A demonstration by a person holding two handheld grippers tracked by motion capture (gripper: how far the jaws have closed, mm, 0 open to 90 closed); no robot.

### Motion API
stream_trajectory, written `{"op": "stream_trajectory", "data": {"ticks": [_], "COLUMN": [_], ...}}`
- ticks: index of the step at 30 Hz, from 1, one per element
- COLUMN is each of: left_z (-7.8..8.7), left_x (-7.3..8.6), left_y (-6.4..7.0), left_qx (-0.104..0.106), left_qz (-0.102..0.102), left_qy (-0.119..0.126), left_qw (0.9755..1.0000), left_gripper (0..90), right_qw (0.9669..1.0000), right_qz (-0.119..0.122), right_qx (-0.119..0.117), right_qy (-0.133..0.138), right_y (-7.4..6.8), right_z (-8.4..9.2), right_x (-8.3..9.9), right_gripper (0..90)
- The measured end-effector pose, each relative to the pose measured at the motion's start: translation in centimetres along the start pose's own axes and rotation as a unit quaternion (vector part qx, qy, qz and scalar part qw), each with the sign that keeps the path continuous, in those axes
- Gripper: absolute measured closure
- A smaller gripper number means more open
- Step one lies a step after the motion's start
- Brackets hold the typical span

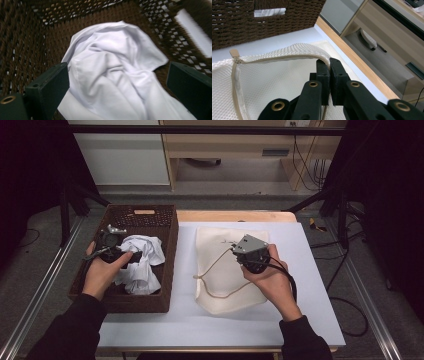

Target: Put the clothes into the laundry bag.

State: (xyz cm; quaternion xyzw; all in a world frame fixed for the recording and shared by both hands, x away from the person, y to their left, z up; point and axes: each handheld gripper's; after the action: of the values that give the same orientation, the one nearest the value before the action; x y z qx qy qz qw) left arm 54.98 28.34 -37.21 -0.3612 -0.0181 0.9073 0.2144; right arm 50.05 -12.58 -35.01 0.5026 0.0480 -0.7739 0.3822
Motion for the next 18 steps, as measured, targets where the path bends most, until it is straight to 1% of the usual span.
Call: {"op": "stream_trajectory", "data": {"ticks": [1, 2, 3, 4, 5, 7, 9, 12, 13, 14, 15, 16, 17, 18], "left_z": [-0.5, -1.0, -1.3, -1.6, -2.0, -2.6, -3.2, -4.2, -4.9, -4.9, -5.3, -5.6, -6.1, -6.1], "left_x": [0.1, 0.2, 0.3, 0.3, 0.4, 0.5, 0.7, 1.1, 1.3, 1.3, 1.4, 1.4, 1.4, 1.4], "left_y": [-0.2, -0.5, -0.7, -0.9, -1.0, -1.1, -1.2, -1.4, -1.4, -1.4, -1.3, -1.2, -1.1, -1.1], "left_qx": [-0.004, -0.004, -0.003, -0.003, -0.003, 0.003, 0.002, 0.009, 0.012, 0.012, 0.014, 0.018, 0.038, 0.038], "left_qz": [0.000, 0.010, 0.016, 0.019, 0.018, 0.029, 0.028, 0.039, 0.041, 0.041, 0.046, 0.046, 0.051, 0.051], "left_qy": [-0.005, -0.006, -0.007, -0.009, -0.014, -0.018, -0.022, -0.027, -0.035, -0.035, -0.036, -0.038, -0.040, -0.040], "left_qw": [1.0000, 0.9999, 0.9998, 0.9998, 0.9997, 0.9994, 0.9994, 0.9989, 0.9985, 0.9985, 0.9982, 0.9980, 0.9972, 0.9972], "left_gripper": [5.0, 5.0, 4.9, 4.9, 5.1, 5.0, 4.7, 3.9, 2.7, 1.4, 0.8, 0.7, 0.8, 1.3], "right_qw": [1.0000, 1.0000, 1.0000, 1.0000, 1.0000, 1.0000, 1.0000, 1.0000, 1.0000, 1.0000, 1.0000, 0.9999, 1.0000, 0.9999], "right_qz": [0.002, 0.002, 0.001, 0.001, 0.001, 0.003, 0.003, 0.003, 0.005, 0.005, 0.004, 0.005, 0.004, 0.004], "right_qx": [-0.001, -0.001, -0.001, -0.002, -0.002, -0.003, -0.004, -0.003, -0.004, -0.004, -0.004, -0.005, -0.005, -0.007], "right_qy": [-0.001, -0.002, -0.004, -0.005, -0.005, -0.006, -0.006, -0.006, -0.007, -0.007, -0.007, -0.008, -0.007, -0.008], "right_y": [0.0, 0.0, 0.0, 0.0, -0.1, -0.1, -0.1, -0.2, -0.2, -0.2, -0.2, -0.2, -0.2, -0.3], "right_z": [0.0, -0.1, -0.1, -0.2, -0.3, -0.3, -0.4, -0.4, -0.4, -0.4, -0.5, -0.5, -0.5, -0.6], "right_x": [0.0, 0.1, 0.1, 0.2, 0.2, 0.2, 0.2, 0.2, 0.3, 0.3, 0.3, 0.3, 0.3, 0.4], "right_gripper": [86.9, 86.9, 86.9, 86.9, 86.9, 86.9, 86.9, 86.8, 86.8, 86.8, 86.8, 86.8, 86.7, 86.7]}}
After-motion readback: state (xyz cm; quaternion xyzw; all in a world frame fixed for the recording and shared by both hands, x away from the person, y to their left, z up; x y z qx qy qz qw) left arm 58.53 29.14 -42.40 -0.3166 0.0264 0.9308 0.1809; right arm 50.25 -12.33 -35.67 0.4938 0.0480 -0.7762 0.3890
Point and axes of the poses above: each handheld gripper's, and its own axes: z roughly backward along the jaws, x roughly out of its underside, y roughly to its right, and after that the axes turned 6 degrees about -z, right-handed
